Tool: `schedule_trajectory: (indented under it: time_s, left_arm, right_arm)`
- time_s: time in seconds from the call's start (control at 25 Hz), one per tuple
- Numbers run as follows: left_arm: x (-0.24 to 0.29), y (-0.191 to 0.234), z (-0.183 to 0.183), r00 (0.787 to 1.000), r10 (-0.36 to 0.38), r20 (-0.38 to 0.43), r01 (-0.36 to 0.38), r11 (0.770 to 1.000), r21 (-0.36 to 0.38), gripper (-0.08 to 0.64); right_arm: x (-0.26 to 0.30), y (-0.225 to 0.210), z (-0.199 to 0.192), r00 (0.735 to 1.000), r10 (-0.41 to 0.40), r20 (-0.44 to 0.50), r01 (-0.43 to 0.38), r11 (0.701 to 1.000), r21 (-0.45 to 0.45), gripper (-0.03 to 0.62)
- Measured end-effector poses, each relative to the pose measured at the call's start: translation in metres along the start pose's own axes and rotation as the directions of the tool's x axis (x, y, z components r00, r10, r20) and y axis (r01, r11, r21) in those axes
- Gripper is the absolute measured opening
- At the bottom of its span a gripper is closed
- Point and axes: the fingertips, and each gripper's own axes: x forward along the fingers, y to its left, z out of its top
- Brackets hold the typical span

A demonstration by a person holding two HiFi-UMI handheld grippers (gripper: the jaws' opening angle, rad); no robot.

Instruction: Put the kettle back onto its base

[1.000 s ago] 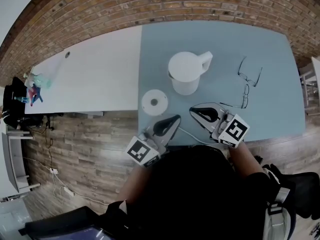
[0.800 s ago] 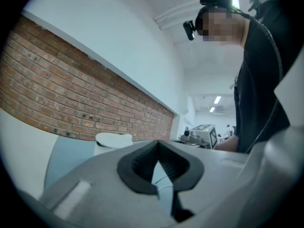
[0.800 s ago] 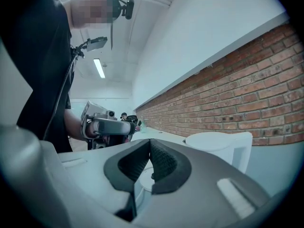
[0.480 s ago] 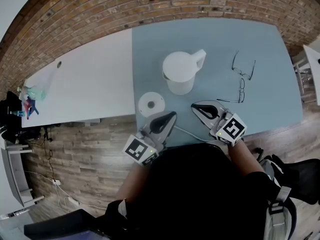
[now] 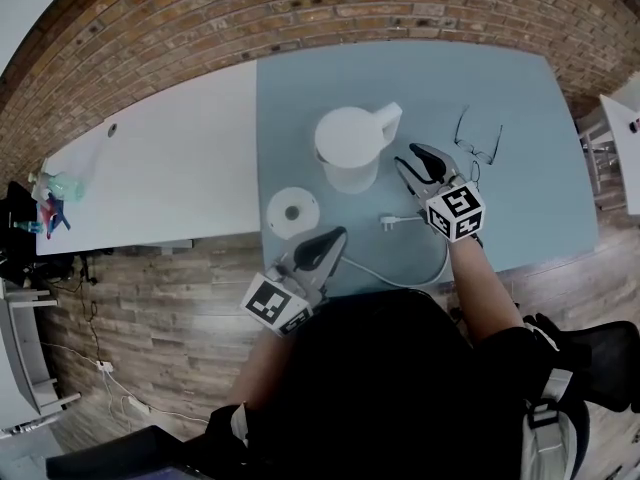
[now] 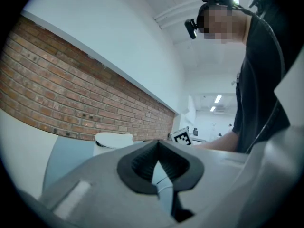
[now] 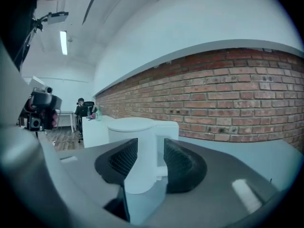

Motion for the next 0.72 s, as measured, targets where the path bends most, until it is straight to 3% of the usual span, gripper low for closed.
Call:
schedule_trajectory:
  time_s: [0.12, 0.32, 0.56, 0.72]
  left_arm:
    - [0.003, 0.0, -0.002, 1.0, 0.015, -0.004, -0.015, 1.0, -0.009, 0.003]
    - [-0.003, 0.004, -0.019, 0.999, 0.037, -0.032, -0.036, 0.999, 0.008, 0.003]
    - [-0.004, 0.013, -0.01, 0.993, 0.108, -0.038, -0.109, 0.994, -0.009, 0.003]
    - [-0.013, 0.021, -0.008, 0.988, 0.151, -0.033, -0.151, 0.989, -0.005, 0.002]
  right_arm:
    - [0.025, -0.024, -0.011, 0.998, -0.038, -0.046, 0.037, 0.999, -0.023, 0.219]
    - [0.063, -0.051, -0.037, 0.991, -0.082, -0.109, 0.085, 0.996, 0.018, 0.236]
    - [0.098, -0.06, -0.047, 0.987, -0.038, -0.157, 0.038, 0.999, -0.004, 0.229]
    - [0.119, -0.068, -0.052, 0.99, -0.015, -0.143, 0.025, 0.998, 0.063, 0.231]
